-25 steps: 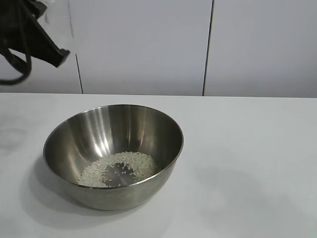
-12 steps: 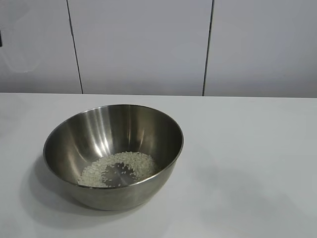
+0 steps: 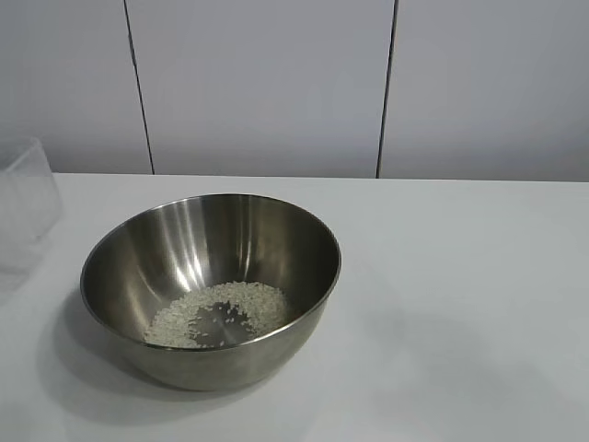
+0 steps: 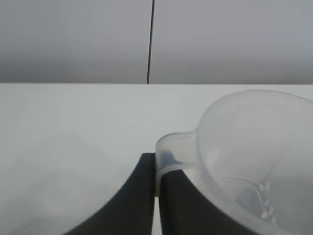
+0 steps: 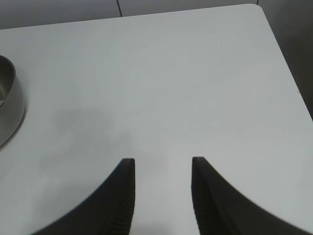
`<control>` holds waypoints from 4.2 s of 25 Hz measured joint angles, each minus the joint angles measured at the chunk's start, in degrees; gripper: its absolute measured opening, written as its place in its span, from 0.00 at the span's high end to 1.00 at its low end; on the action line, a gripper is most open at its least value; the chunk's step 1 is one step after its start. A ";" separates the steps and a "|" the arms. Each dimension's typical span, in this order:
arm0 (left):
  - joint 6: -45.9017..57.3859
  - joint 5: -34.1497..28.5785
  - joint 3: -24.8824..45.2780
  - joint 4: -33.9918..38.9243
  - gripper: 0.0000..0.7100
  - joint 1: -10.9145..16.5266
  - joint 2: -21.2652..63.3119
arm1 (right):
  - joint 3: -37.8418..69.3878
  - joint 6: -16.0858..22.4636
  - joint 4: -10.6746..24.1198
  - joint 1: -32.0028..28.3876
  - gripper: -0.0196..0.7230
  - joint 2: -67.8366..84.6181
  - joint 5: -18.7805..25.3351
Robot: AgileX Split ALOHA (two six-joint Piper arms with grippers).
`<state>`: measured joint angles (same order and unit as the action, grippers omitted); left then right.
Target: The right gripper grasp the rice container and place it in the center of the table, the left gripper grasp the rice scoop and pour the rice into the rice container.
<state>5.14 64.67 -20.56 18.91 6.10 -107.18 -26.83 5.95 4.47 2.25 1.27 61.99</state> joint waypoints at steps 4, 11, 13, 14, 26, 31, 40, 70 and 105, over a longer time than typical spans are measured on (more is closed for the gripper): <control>-4.26 0.01 -0.06 0.00 0.99 0.00 -5.66 | 0.00 0.00 0.00 0.00 0.63 0.00 0.00; -7.48 0.39 -0.24 -0.26 0.99 0.00 -6.85 | 0.00 0.00 0.00 0.00 0.63 0.00 0.00; -7.73 0.43 -0.24 -0.26 0.98 0.00 -6.85 | 0.00 0.00 0.00 0.00 0.63 0.00 0.00; -7.80 0.43 -0.24 -0.26 0.96 0.00 -6.85 | 0.00 0.00 0.00 0.00 0.63 0.00 0.00; -7.90 1.25 2.04 -0.44 0.67 0.00 -6.85 | 0.00 0.00 0.00 0.00 0.63 0.00 0.00; -7.90 1.28 4.12 -0.75 0.65 0.00 -6.85 | 0.00 0.00 0.00 0.00 0.63 0.00 0.00; -5.14 1.28 5.47 -9.77 0.39 0.11 -1.84 | 0.00 0.00 0.00 0.00 0.63 0.00 0.00; 18.38 -56.54 -11.53 4.73 0.37 14.34 61.14 | 0.00 0.00 0.00 0.00 0.63 0.00 -0.02; -18.88 -136.87 -14.78 -27.69 0.37 1.84 108.21 | 0.00 0.00 -0.22 0.00 0.63 0.00 -0.05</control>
<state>-13.74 -72.20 -35.34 -8.78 7.94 1.03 -26.83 5.95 4.25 2.25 1.27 61.93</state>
